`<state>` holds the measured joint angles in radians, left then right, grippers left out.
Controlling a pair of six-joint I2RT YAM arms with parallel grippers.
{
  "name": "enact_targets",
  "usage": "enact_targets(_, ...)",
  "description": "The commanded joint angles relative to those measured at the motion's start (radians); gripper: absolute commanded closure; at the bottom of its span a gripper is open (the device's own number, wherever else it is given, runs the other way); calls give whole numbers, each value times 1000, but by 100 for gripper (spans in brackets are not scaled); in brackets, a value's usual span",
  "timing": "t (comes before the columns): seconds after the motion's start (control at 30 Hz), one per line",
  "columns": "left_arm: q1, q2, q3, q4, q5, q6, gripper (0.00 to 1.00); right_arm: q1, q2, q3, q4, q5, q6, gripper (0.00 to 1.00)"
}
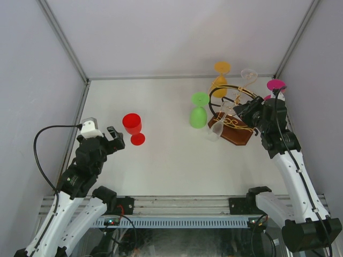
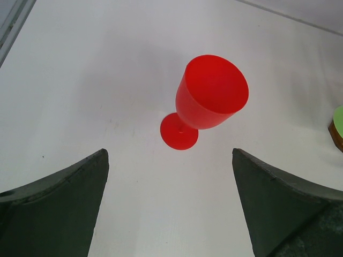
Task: Take the wine glass off the wine glass rack
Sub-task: Pick up the wine glass from the wine rack.
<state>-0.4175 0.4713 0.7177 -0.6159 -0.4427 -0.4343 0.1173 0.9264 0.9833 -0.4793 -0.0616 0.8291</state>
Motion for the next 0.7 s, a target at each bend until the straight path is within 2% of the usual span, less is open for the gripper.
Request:
enact_targets(0.0, 6, 7, -14, 22, -5, -3, 0, -5, 0, 23, -12, 25, -28, 72)
enact_targets(0.17, 8, 10, -13, 22, -4, -2, 0, -5, 4, 57, -38, 45, -51, 64)
enact_targets(0.53, 7, 10, -12, 22, -4, 0, 0, -3, 18, 74, -24, 34, -55, 66)
enact_targets(0.67, 7, 9, -14, 21, -7, 0, 0, -5, 17, 74, -7, 34, -57, 70)
